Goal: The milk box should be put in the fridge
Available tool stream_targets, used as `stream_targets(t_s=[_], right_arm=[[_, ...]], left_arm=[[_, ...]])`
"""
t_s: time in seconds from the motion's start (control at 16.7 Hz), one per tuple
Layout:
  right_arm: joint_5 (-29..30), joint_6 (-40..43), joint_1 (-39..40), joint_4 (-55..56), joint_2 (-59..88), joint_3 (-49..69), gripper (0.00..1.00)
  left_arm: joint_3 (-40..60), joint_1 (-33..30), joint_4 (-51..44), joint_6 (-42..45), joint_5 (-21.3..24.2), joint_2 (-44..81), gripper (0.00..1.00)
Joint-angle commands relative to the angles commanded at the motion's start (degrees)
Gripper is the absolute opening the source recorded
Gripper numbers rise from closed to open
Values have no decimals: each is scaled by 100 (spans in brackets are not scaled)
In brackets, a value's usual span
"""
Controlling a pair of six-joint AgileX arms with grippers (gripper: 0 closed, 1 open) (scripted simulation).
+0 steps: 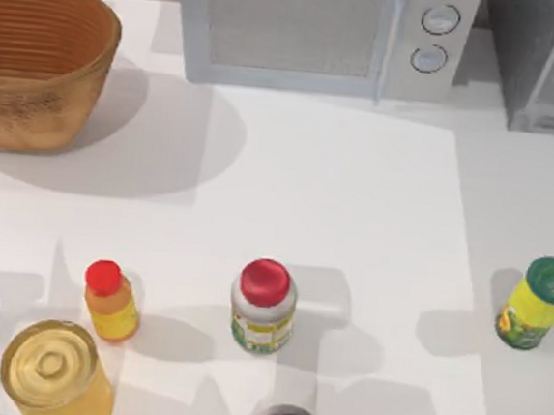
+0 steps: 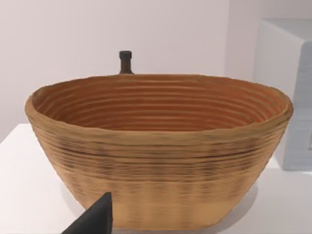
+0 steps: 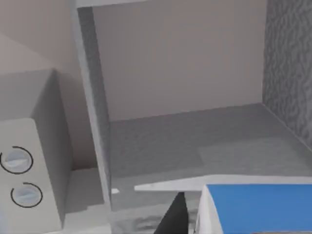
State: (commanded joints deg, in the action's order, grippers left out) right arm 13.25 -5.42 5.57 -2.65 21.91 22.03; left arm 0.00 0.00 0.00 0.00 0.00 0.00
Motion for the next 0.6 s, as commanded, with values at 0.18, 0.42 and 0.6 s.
stream_targets(t_s=[0.18, 0.42, 0.6], right_arm=[[-698, 284, -369, 125, -1265, -1264, 0], [-1287, 521, -551, 251, -2120, -2131, 0], [-1324, 542, -557, 265, -2191, -2203, 0]], left_arm=[[0, 0, 0, 0, 0, 0, 100], [0, 0, 0, 0, 0, 0, 100], [0, 0, 0, 0, 0, 0, 100]])
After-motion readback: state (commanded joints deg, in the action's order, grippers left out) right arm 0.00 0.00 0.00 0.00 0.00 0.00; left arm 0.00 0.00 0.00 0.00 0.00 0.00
